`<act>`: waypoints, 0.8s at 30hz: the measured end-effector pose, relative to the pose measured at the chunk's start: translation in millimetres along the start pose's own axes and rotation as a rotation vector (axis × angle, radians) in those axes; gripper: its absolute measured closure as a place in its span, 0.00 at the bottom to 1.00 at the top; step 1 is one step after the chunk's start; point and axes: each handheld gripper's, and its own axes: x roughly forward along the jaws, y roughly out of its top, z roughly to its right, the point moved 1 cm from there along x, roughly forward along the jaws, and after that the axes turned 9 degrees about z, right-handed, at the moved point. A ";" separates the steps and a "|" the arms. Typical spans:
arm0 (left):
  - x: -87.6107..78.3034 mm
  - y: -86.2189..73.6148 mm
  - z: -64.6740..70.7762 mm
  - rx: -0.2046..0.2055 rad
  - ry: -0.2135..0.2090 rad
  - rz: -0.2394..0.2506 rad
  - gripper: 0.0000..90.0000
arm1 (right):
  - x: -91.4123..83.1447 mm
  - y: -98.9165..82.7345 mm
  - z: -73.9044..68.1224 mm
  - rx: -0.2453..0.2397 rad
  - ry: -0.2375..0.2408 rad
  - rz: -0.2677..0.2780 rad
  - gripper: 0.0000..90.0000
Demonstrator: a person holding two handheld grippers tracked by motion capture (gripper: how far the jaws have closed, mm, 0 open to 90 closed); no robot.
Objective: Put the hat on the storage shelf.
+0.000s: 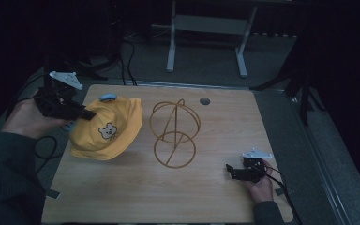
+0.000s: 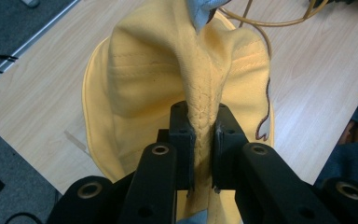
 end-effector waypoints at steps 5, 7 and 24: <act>-3.6 3.7 -1.6 0.002 -0.008 0.017 0.90 | 0.0 0.0 0.0 -0.001 0.000 0.000 0.15; -5.5 5.5 -1.8 0.003 -0.013 0.026 0.90 | 0.0 0.0 0.0 -0.001 0.000 0.000 0.15; -5.4 23.6 1.5 0.026 -0.078 0.066 0.90 | 0.0 0.0 0.2 -0.003 0.000 0.000 0.15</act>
